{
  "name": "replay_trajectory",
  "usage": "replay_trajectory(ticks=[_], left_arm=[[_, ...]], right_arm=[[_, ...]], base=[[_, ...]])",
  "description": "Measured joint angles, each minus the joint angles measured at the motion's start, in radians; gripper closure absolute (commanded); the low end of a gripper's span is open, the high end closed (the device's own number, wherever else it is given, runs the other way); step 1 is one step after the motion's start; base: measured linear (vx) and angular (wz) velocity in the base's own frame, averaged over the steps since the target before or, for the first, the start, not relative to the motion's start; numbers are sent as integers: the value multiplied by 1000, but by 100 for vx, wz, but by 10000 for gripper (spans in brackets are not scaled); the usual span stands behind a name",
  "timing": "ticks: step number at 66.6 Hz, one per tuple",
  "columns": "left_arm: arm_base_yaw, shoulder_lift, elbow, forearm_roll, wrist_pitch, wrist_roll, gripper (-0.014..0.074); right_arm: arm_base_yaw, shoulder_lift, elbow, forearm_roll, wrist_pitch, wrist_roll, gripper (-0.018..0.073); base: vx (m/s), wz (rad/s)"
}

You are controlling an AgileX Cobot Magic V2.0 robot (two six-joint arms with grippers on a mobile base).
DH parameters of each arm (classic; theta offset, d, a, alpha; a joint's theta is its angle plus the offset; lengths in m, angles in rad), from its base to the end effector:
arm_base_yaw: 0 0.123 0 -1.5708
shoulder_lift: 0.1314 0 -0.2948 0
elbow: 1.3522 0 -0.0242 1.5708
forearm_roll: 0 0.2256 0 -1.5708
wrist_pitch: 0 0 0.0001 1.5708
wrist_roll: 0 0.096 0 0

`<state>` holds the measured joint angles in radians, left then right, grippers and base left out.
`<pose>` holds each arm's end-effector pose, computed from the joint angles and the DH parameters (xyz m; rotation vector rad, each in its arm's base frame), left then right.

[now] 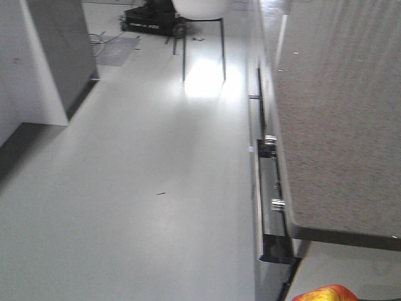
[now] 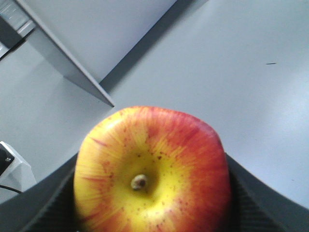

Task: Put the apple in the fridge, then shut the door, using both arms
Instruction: 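Pull the held apple back off the counter with the right gripper, then drive the base toward the open refrigerator holding the apple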

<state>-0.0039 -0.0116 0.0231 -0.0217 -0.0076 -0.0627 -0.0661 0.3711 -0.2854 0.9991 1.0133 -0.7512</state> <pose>0.0261 -0.0001 0.2073 -0.0600 1.4867 -0.0713 0.0225 0.0672 0.2455 -0.4027 2.1170 0.8239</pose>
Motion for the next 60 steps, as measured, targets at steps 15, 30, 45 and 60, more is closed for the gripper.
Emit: replay_trajectory(ticks=[15, 30, 45, 60], left_arm=[[0, 0, 0, 0, 0, 0, 603], [0, 0, 0, 0, 0, 0, 603], [0, 0, 0, 0, 0, 0, 603], [0, 0, 0, 0, 0, 0, 603]], right_arm=[[0, 0, 0, 0, 0, 0, 288], [0, 0, 0, 0, 0, 0, 288], [0, 0, 0, 0, 0, 0, 288], [0, 0, 0, 0, 2, 0, 288]], base=[[-1, 58], [-2, 72], [-2, 76], [0, 70]])
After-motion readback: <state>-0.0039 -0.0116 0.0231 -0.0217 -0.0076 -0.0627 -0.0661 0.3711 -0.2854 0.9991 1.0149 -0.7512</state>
